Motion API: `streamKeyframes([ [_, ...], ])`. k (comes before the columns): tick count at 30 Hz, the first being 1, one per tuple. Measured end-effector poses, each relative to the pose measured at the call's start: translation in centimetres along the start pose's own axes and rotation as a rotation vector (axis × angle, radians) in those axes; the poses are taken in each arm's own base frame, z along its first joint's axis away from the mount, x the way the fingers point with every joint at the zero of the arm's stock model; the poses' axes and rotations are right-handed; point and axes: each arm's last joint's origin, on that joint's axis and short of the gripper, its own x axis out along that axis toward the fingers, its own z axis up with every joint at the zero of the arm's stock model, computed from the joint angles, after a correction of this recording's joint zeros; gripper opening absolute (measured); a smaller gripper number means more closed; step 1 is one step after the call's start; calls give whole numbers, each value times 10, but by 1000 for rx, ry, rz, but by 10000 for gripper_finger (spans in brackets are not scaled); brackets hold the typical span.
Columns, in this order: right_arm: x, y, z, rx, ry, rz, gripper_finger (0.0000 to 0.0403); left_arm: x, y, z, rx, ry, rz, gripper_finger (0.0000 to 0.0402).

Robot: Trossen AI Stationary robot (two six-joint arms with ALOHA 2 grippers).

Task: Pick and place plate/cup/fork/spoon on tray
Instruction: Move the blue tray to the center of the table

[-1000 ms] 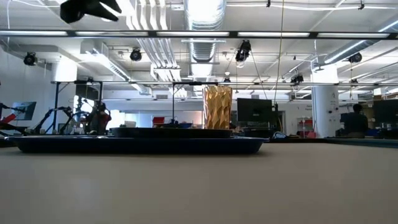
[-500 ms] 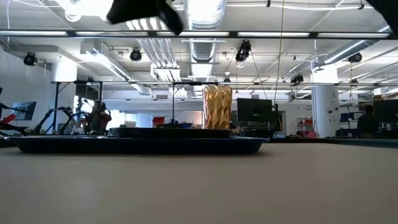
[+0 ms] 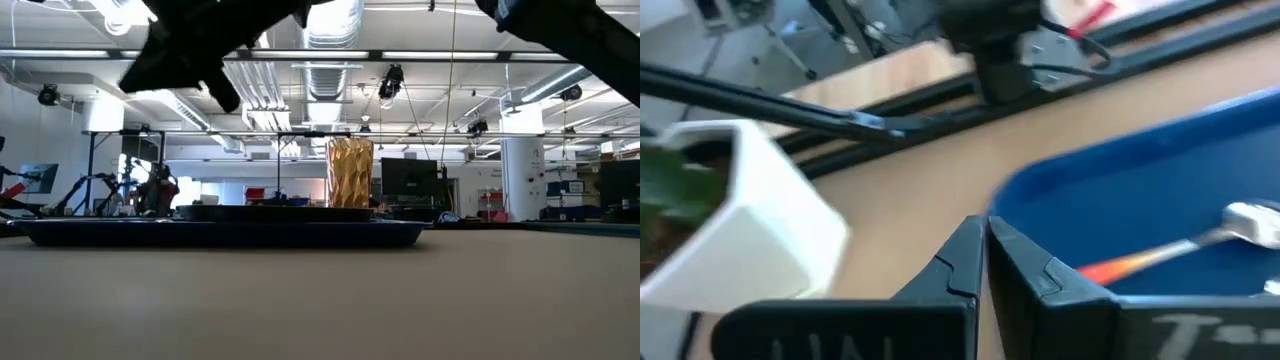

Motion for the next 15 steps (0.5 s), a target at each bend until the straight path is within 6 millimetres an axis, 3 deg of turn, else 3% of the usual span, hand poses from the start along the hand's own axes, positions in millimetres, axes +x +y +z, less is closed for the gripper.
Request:
streamKeyframes([
  [8, 4, -37, -2, 35, 70, -94, 9, 1, 1, -5, 18, 40, 15, 105],
  [12, -1, -33, 2, -13, 53, -80, 9, 7, 1, -11, 29, 70, 25, 105],
  [15, -20, -14, 17, -87, -14, -40, 9, 17, 0, -23, 56, 148, 53, 105],
])
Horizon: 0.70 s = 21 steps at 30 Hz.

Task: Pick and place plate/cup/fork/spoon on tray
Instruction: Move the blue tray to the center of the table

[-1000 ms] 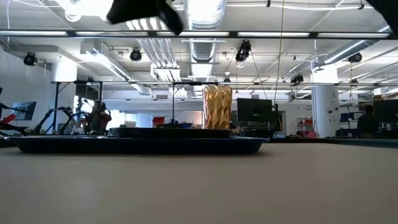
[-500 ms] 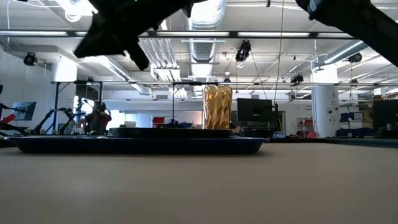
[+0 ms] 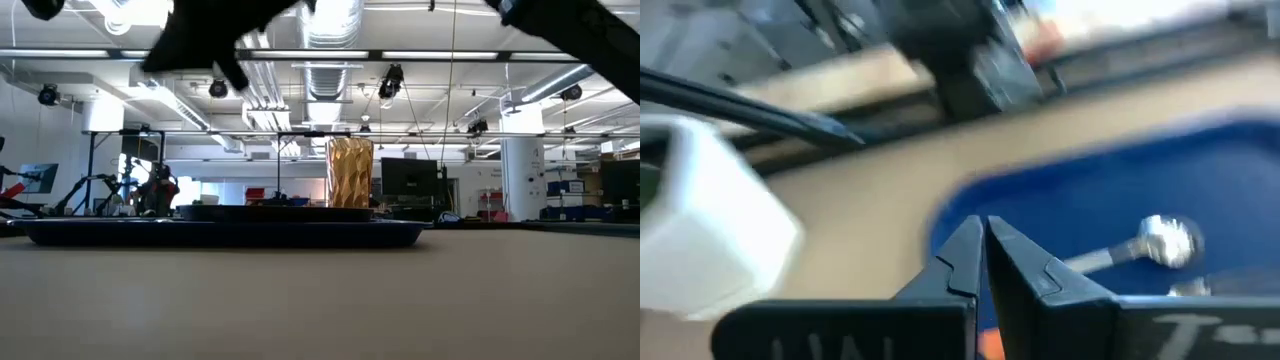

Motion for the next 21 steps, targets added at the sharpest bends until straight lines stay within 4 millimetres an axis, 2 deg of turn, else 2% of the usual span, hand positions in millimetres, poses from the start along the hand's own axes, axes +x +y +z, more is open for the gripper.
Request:
streamKeyframes([
  [3, -44, 25, 27, -65, -73, 36, 9, 13, 0, -13, -11, 95, 63, 105],
  [6, -84, 40, 33, -45, -4, 2, 9, 22, -2, -20, -18, 145, 93, 105],
  [9, -98, 47, 7, 23, 238, -153, 9, 27, -4, -20, -16, 145, 99, 105],
  [13, -102, 61, -39, 119, 558, -366, 9, 29, -6, -18, -24, 126, 95, 105],
  [17, -110, 75, -69, 152, 747, -498, 9, 28, -6, -15, -32, 101, 86, 105],
  [21, -94, 82, -98, 145, 825, -563, 8, 27, -6, -14, -40, 83, 79, 105],
])
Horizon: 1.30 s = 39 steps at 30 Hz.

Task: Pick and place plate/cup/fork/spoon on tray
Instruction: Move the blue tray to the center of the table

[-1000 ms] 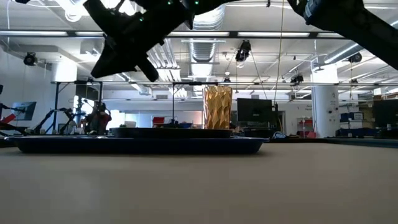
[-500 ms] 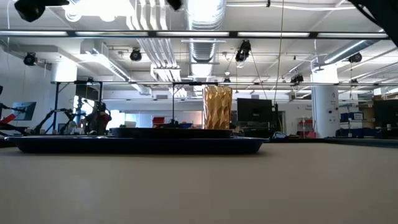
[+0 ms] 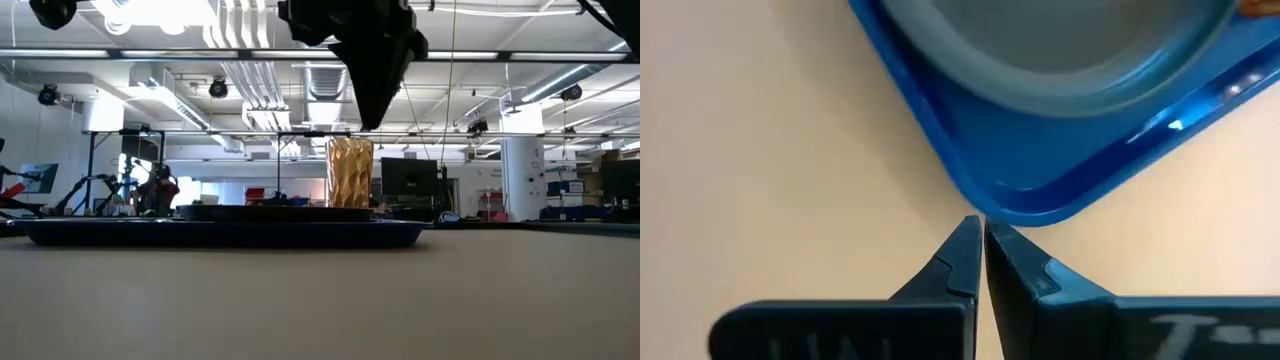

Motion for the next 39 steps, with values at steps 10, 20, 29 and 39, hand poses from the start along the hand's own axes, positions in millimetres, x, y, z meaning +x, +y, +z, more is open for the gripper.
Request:
streamKeyframes([
  [10, 43, -1, -8, 32, 61, -49, 8, 0, -1, 1, -5, -8, -6, 105],
  [20, 84, -27, -12, 115, 23, 103, 8, 0, -1, 0, -4, -1, -20, 105],
  [29, 113, -55, -45, 259, -40, 198, 8, 0, -1, 0, -5, -2, -23, 105],
  [39, 132, -62, -76, 375, -81, 309, 8, 0, -1, 0, -12, -2, -23, 105],
])
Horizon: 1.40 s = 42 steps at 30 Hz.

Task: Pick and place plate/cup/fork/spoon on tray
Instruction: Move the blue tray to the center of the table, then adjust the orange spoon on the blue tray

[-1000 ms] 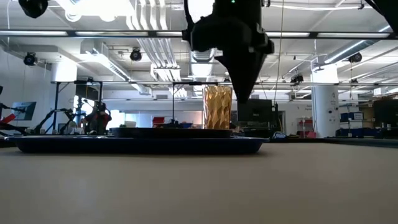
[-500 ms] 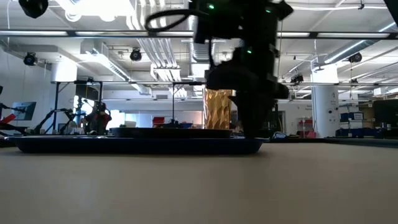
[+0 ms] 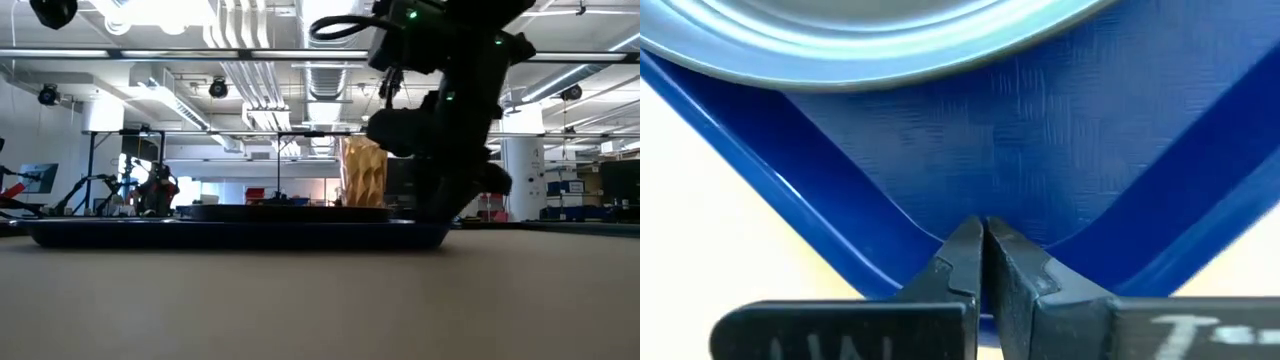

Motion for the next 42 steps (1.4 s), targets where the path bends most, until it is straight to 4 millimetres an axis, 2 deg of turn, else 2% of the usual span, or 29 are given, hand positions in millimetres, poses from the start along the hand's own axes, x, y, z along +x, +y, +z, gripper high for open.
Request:
streamKeyframes([
  [7, -10, 1, -33, 5, 46, 3, 8, 0, 0, 0, -3, 0, 0, 105],
  [20, -37, 10, -115, 96, 144, -62, 8, 0, 0, 0, -5, -1, 0, 105],
  [24, -41, 14, -130, 144, 144, -56, 8, 1, 0, 0, -3, 2, 1, 105],
  [30, -44, 15, -132, 146, 72, -44, 8, 3, -1, -1, 1, 12, 4, 105],
  [34, -56, 23, -125, 110, 4, 5, 8, 6, -2, -2, 8, 23, 9, 105],
  [38, -83, 32, -117, 87, -56, 6, 8, 10, -3, -5, 14, 38, 16, 105],
  [42, -121, 41, -106, 47, -152, -23, 8, 23, -5, -14, -12, 86, 40, 105],
])
